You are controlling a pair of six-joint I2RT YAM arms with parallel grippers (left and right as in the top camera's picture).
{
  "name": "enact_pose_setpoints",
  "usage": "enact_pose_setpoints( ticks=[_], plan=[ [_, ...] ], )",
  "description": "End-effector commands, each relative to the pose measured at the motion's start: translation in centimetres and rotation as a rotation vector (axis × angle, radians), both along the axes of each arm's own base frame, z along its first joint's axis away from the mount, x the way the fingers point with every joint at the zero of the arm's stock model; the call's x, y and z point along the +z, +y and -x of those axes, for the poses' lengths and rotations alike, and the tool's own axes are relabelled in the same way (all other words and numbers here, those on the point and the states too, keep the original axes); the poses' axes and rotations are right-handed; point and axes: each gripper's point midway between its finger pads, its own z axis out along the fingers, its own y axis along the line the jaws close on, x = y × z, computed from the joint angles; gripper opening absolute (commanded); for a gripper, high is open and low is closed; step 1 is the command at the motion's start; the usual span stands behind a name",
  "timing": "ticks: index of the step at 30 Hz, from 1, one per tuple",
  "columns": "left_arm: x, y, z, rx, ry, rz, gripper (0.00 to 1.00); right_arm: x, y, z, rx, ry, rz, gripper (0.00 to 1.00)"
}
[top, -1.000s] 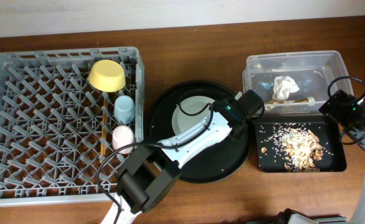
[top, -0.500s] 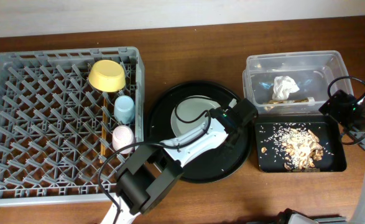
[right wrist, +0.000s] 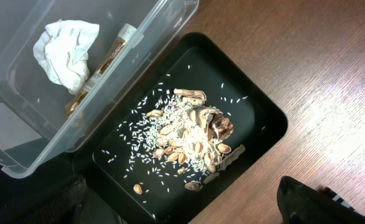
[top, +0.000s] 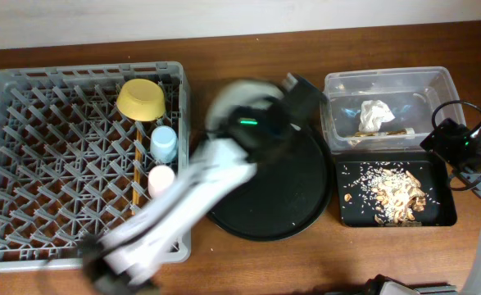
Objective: Sort waste into correct bins and load items into the dishwasher rack
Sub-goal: 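Lift the white plate and carry it to the dish rack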
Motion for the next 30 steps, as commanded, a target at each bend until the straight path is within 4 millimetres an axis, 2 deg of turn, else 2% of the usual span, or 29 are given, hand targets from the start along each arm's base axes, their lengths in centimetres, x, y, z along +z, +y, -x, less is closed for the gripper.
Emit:
enact_pose_setpoints(
  ticks=[1,4,6,8,10,13,15,19,23,27,30],
  plan=[
    [6.7,8.6,0.4,0.011,-0.029,0.081,0.0,0.4,-0.4,0.0,-0.012,-0.006,0.016,0.99],
    [7.5,14.3,0.5,0.014,0.046,0.163,0.0,0.4,-0.4,0.0,-0.011,-0.006,0.016,0.99],
    [7.9,17.7,0.8,-0.032,0.12,0.31,0.0,0.4,-0.4,0.0,-0.011,-0.006,0.016,0.99],
    [8.9,19.8,1.0,-0.088,0.161,0.505,0.0,0.4,-0.4,0.0,-0.011,-0.006,0.016,0.99],
    [9.4,21.9,0.6,-0.103,0.161,0.63,0.0,0.4,-0.4,0.0,-0.011,-0.006,0.016,0.99],
    [8.5,25.2,-0.2,-0.082,0.185,0.755,0.0,0.4,-0.4,0.0,-0.011,-0.006,0.016,0.99],
    [7.2,26.5,-1.0,-0.043,0.21,0.782,0.0,0.4,-0.4,0.0,-0.011,-0.006,0.016,0.99],
    [3.4,28.7,-2.6,0.036,0.305,0.842,0.0,0.4,-0.4,0.0,-0.012,-0.006,0.016,0.99],
    [0.0,29.2,-3.7,0.068,0.401,0.897,0.0,0.4,-0.4,0.0,-0.011,-0.006,0.016,0.99],
    [-2.2,29.4,-4.0,0.083,0.458,0.919,0.0,0.4,-0.4,0.0,-0.011,-0.006,0.016,0.99],
    [-3.8,30.5,-4.1,0.11,0.478,0.894,0.0,0.4,-0.4,0.0,-0.011,-0.006,0.016,0.99]
  ],
)
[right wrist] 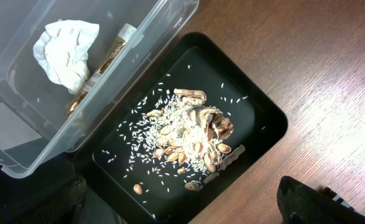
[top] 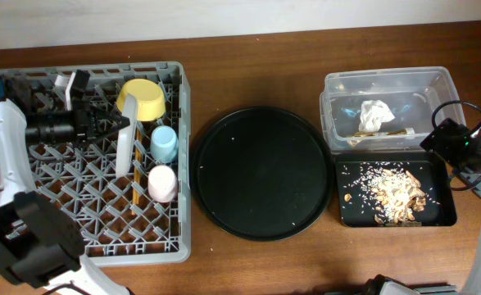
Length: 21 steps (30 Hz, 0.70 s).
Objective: Sort waste into correct bins and load items into the dishwasher rack
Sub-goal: 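Lift the white plate and carry it to the dish rack, then lower the white plate upright into the rack slots and release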
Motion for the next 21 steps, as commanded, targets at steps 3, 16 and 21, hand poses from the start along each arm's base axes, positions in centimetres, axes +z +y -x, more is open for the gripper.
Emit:
enact_pose_setpoints(
  ticks=[3,16,21],
  plan=[
    [-1.2,1.7,-0.5,0.015,-0.03,-0.033,0.0,0.4,-0.4,0.0,-0.011,-0.005,0.016,0.99],
    [-2.3,3.2,-1.2,0.023,-0.075,-0.111,0.05,0.4,-0.4,0.0,-0.011,-0.005,0.015,0.99],
    [-3.4,3.4,-1.1,0.019,-0.07,-0.128,0.04,0.4,-0.4,0.0,-0.011,-0.005,0.015,0.99]
  ],
)
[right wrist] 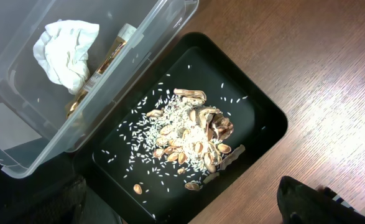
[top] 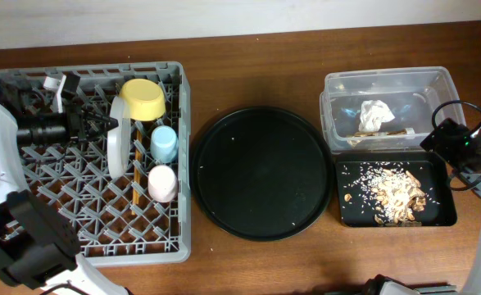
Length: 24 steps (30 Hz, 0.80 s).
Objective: Sort waste into correct bins and load items into the dishwasher rack
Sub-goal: 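Lower the white plate upright into the rack slots and release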
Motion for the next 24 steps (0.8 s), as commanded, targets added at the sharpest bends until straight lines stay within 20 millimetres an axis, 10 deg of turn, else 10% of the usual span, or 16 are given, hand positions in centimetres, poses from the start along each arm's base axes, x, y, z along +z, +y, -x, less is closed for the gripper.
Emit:
enact_pose_setpoints(
  ticks=[1,10,12,14,15,24],
  plan=[
    [-1.7,0.4,0.1,-0.009,0.007,-0.011,0.04,0.4,-0.4,0.0,-0.011,-0.005,0.015,0.99],
    [-4.7,0.4,0.0,0.039,0.068,0.01,0.15,0.4,-0.4,0.0,-0.011,-0.005,0.015,0.99],
    [-4.5,0.6,-0.2,0.05,0.074,0.011,0.43,0.4,-0.4,0.0,-0.011,-0.005,0.016,0.99],
    [-4.0,0.7,-0.4,0.059,0.077,0.011,0.93,0.4,-0.4,0.0,-0.012,-0.005,0.015,0.99],
    [-3.7,0.8,-0.5,0.061,0.071,0.009,0.99,0.4,-0.4,0.0,-0.011,-0.005,0.015,0.99],
    [4.6,2.6,-1.8,0.134,-0.02,-0.071,0.99,0.4,-0.4,0.0,-0.012,-0.005,0.016,0.99]
  ],
)
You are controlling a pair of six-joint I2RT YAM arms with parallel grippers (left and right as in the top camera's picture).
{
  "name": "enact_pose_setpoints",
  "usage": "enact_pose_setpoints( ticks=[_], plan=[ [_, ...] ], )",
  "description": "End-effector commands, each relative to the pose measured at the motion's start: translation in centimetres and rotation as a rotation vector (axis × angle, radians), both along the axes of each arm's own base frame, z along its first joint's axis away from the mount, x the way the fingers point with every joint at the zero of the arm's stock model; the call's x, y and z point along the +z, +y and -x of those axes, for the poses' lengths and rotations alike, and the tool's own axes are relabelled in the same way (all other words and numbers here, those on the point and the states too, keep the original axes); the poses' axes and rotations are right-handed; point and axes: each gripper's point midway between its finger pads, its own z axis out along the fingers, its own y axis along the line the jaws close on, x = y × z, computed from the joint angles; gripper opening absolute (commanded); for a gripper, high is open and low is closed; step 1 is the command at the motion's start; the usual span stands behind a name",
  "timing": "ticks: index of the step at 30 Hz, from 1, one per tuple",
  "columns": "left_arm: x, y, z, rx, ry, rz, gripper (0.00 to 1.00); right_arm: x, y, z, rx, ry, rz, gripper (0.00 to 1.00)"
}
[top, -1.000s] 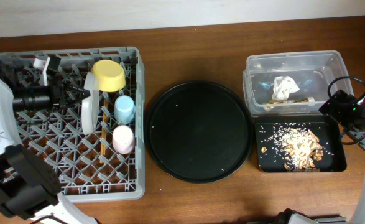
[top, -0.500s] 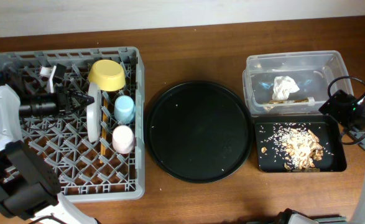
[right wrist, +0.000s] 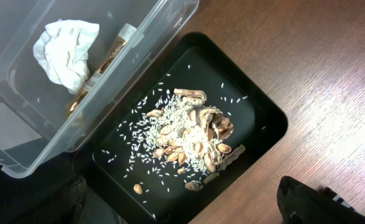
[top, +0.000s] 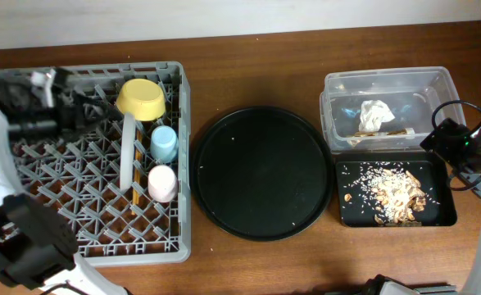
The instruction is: Sort waste into correct bins and load items into the dishwasher rack
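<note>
The grey dishwasher rack (top: 27,238) at the left holds a yellow bowl (top: 140,98), a blue cup (top: 164,143), a pink cup (top: 161,182) and a white plate (top: 128,156) standing on edge. My left gripper (top: 88,106) hovers blurred over the rack's far left, apart from the plate and holding nothing. The clear bin (top: 387,82) holds a crumpled tissue (right wrist: 65,48). The black rectangular tray (right wrist: 266,112) carries nut shells and rice (right wrist: 194,140). My right gripper (right wrist: 176,214) hangs open over that tray's near edge.
A round black tray (top: 262,172) lies between the rack and the bins, with a few rice grains on it. An orange stick (top: 133,192) lies in the rack beside the plate. The right arm (top: 461,152) stands at the table's right edge.
My left gripper has let go of the white plate and drawn back up and to the left. The plate now stands on its own in the rack beside the cups. The right arm has not moved.
My left arm was a blur across the round black tray. Then it held the white plate on edge over the rack, next to the yellow bowl. By now the plate stands in the rack and the gripper is off it. The right gripper stayed over the shells tray.
</note>
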Motion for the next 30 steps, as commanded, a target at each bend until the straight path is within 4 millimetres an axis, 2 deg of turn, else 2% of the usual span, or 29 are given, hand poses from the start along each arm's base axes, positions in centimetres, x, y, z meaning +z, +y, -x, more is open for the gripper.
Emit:
enact_pose_setpoints(
  ticks=[1,5,9,25,27,30],
  plan=[
    [3.3,2.2,-1.1,0.137,0.016,-0.115,0.99,0.4,-0.4,0.0,-0.012,-0.005,0.015,0.99],
    [3.6,7.3,-1.6,0.476,0.139,-0.35,0.99,0.4,-0.4,0.0,-0.011,-0.005,0.015,0.99],
    [4.6,13.3,-0.2,0.878,0.239,-0.551,0.99,0.4,-0.4,0.0,-0.011,-0.005,0.016,0.99],
    [4.4,13.6,0.0,0.911,0.261,-0.552,0.99,-0.1,-0.1,-0.3,0.004,0.012,0.007,0.99],
    [4.4,13.6,0.0,0.911,0.261,-0.552,0.99,0.9,0.6,-0.2,0.024,-0.021,0.023,0.99],
    [4.4,13.6,0.0,0.911,0.261,-0.552,0.99,3.6,3.1,0.0,0.101,-0.116,0.065,0.99]
  ],
)
